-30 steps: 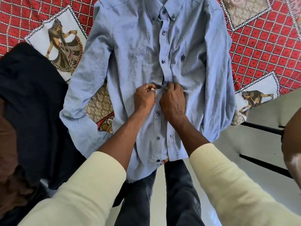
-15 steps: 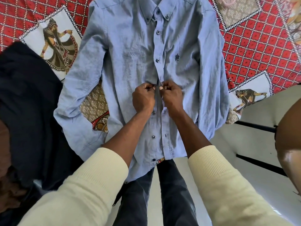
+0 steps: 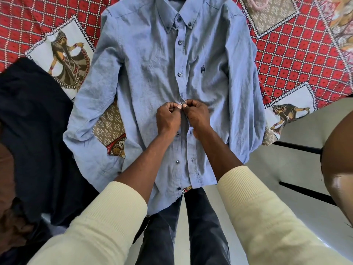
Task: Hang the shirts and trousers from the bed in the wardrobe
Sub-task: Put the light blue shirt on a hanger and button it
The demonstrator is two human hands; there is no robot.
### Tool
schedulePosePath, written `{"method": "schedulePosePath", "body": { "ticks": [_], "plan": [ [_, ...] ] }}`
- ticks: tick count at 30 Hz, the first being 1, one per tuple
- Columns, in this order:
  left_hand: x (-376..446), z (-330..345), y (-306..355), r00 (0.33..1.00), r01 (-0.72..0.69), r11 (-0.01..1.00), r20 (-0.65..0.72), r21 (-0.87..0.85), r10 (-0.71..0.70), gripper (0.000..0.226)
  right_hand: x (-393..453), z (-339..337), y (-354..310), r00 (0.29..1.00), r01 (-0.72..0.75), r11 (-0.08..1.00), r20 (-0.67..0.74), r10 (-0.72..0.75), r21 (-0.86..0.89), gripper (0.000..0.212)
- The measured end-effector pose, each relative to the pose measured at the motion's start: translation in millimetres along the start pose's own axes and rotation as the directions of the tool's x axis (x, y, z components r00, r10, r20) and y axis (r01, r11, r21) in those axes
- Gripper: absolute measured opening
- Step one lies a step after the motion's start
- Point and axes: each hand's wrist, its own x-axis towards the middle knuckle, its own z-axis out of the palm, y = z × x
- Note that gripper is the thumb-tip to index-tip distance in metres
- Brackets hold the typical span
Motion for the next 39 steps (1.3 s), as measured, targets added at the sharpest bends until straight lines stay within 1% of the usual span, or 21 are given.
{"method": "schedulePosePath", "body": {
  "ticks": [4, 6, 7, 9, 10, 12, 15, 19, 20, 22, 26, 28, 30, 32, 33, 36, 37, 38, 39],
  "plan": [
    [1.7, 2.3, 2.8, 0.999, 0.048, 0.999, -0.005, -0.011, -0.048, 0.011, 0.0, -1.7, 3.2, 1.000, -0.009, 1.000, 0.019, 0.009, 0.027, 0.017],
    [1.7, 1.9, 3.4, 0.997, 0.080, 0.994, 0.005, -0.072, -0.080, 0.011, -1.2, -2.3, 0.5, 0.999, -0.032, 0.997, 0.029, 0.030, 0.067, 0.019],
    [1.8, 0.6, 3.7, 0.995, 0.101, 0.988, 0.019, -0.114, -0.100, 0.012, -1.7, -3.9, -2.4, 0.998, -0.059, 0.993, 0.025, 0.057, 0.098, 0.025],
    [1.9, -3.4, 5.6, 0.984, 0.172, 0.962, 0.078, -0.212, -0.158, 0.016, 0.1, -7.3, -6.3, 0.991, -0.132, 0.979, 0.014, 0.131, 0.158, 0.035],
    [2.4, -6.3, 7.0, 0.976, 0.208, 0.943, 0.116, -0.258, -0.184, 0.017, 1.7, -8.3, -6.6, 0.989, -0.145, 0.976, 0.010, 0.145, 0.162, 0.035],
    [4.1, -11.8, 8.4, 0.960, 0.261, 0.915, 0.185, -0.306, -0.212, 0.018, 4.0, -8.5, -5.3, 0.993, -0.114, 0.986, -0.013, 0.116, 0.121, 0.029],
    [9.8, -17.8, 6.1, 0.939, 0.302, 0.898, 0.261, -0.321, -0.222, 0.016, 3.0, -7.1, -3.1, 0.999, -0.045, 0.997, -0.028, 0.046, 0.059, 0.025],
    [16.8, -21.5, 4.5, 0.929, 0.311, 0.900, 0.299, -0.305, -0.220, 0.010, 2.9, -5.6, 1.6, 1.000, 0.024, 1.000, -0.014, -0.024, -0.009, 0.012],
    [18.0, -22.0, 4.9, 0.926, 0.307, 0.904, 0.313, -0.297, -0.211, 0.014, 2.7, -5.3, 3.1, 0.999, 0.036, 0.999, -0.014, -0.036, -0.016, 0.009],
    [19.3, -23.2, 6.3, 0.926, 0.291, 0.922, 0.317, -0.257, -0.203, 0.021, 2.4, -4.4, 6.7, 0.997, 0.078, 0.996, -0.012, -0.079, -0.053, 0.009],
    [23.1, -22.7, 8.6, 0.930, 0.286, 0.940, 0.291, -0.186, -0.226, 0.031, 0.2, -2.9, 8.9, 0.981, 0.178, 0.959, -0.034, -0.190, -0.220, 0.011],
    [22.2, -21.9, 10.2, 0.937, 0.267, 0.953, 0.270, -0.146, -0.221, 0.024, 0.8, -3.0, 8.3, 0.969, 0.226, 0.928, -0.029, -0.246, -0.298, 0.013],
    [21.6, -21.6, 10.6, 0.948, 0.232, 0.964, 0.253, -0.130, -0.194, 0.002, 2.4, -2.3, 9.0, 0.964, 0.240, 0.910, -0.024, -0.264, -0.338, 0.013],
    [21.3, -19.7, 7.9, 0.959, 0.182, 0.977, 0.240, -0.110, -0.152, 0.017, 4.0, -2.3, 9.6, 0.963, 0.243, 0.901, -0.018, -0.267, -0.359, 0.013],
    [20.3, -19.5, 6.8, 0.961, 0.156, 0.983, 0.245, -0.097, -0.128, 0.021, 4.3, -3.3, 8.8, 0.963, 0.249, 0.896, -0.008, -0.271, -0.368, 0.011],
    [21.2, -22.6, 5.2, 0.958, 0.097, 0.994, 0.277, -0.048, -0.080, 0.022, 6.0, -8.3, 4.6, 0.949, 0.303, 0.872, 0.045, -0.311, -0.385, 0.006],
    [23.3, -25.1, 6.7, 0.949, 0.100, 0.995, 0.302, -0.021, -0.089, 0.022, 6.8, -10.3, 3.4, 0.931, 0.355, 0.837, 0.074, -0.358, -0.417, 0.009],
    [26.6, -27.2, 9.1, 0.939, 0.104, 0.995, 0.328, 0.007, -0.101, 0.022, 7.7, -12.8, 2.1, 0.894, 0.434, 0.765, 0.125, -0.429, -0.476, 0.014],
    [30.1, -29.4, 12.9, 0.929, 0.108, 0.993, 0.353, 0.042, -0.116, 0.021, 9.1, -15.2, 0.0, 0.835, 0.532, 0.645, 0.213, -0.507, -0.549, 0.018]
  ]
}}
